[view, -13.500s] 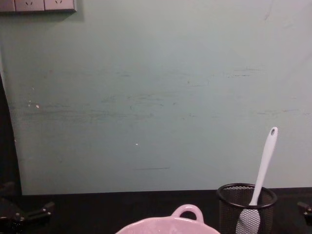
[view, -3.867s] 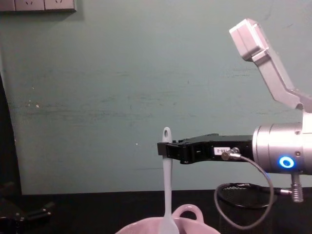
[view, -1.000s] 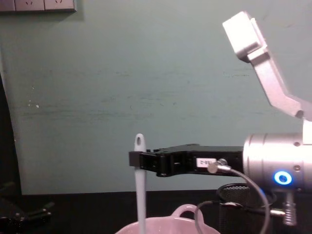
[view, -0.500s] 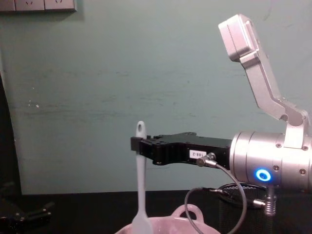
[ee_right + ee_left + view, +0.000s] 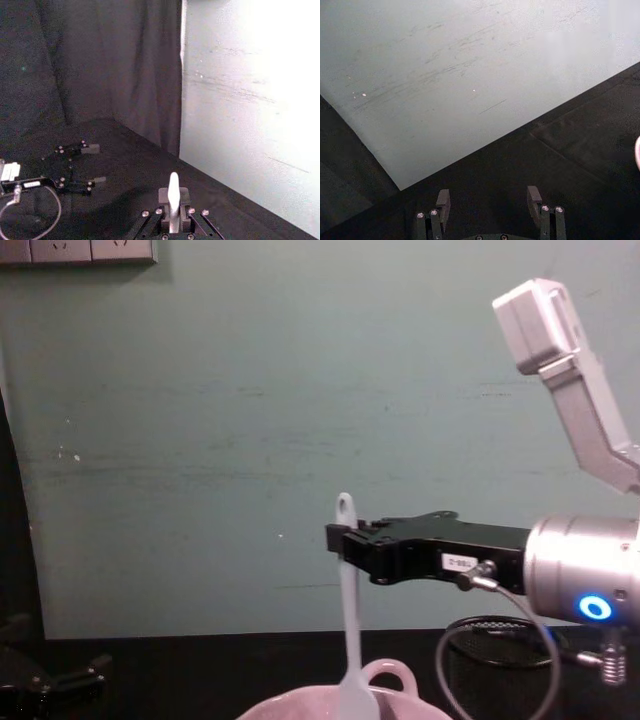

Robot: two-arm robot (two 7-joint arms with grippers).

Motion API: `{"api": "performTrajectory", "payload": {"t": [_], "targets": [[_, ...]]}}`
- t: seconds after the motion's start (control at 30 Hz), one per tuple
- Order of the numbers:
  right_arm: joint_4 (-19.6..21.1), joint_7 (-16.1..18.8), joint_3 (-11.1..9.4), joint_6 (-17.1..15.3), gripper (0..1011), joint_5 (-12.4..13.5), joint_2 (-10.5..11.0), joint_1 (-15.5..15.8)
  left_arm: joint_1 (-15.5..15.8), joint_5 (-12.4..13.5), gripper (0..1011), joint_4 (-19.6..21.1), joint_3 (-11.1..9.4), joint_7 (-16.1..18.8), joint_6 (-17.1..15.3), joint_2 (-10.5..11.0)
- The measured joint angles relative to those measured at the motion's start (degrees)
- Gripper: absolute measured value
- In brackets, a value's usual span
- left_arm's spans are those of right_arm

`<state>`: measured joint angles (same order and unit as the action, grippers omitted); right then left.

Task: Use the one hand to pick up the spoon and stir the clear water in the bowl.

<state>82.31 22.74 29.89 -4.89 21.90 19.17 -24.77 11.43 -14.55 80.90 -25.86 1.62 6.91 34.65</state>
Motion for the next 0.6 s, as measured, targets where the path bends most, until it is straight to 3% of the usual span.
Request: {"api": "performTrajectory", "payload": {"t": [0.3,0.6], "targets": [[4.28,0.64,-1.55,-2.77,119,-0.02,1.83,2.82,0.00,0.00,1011,0.00,0.00,0.00,0.00,0.00],[7.43,3.05,-1.56,-4.41,119,2.53,2.39,5.04,0.00,0.00,1011,0.00,0.00,0.00,0.00,0.00]]}}
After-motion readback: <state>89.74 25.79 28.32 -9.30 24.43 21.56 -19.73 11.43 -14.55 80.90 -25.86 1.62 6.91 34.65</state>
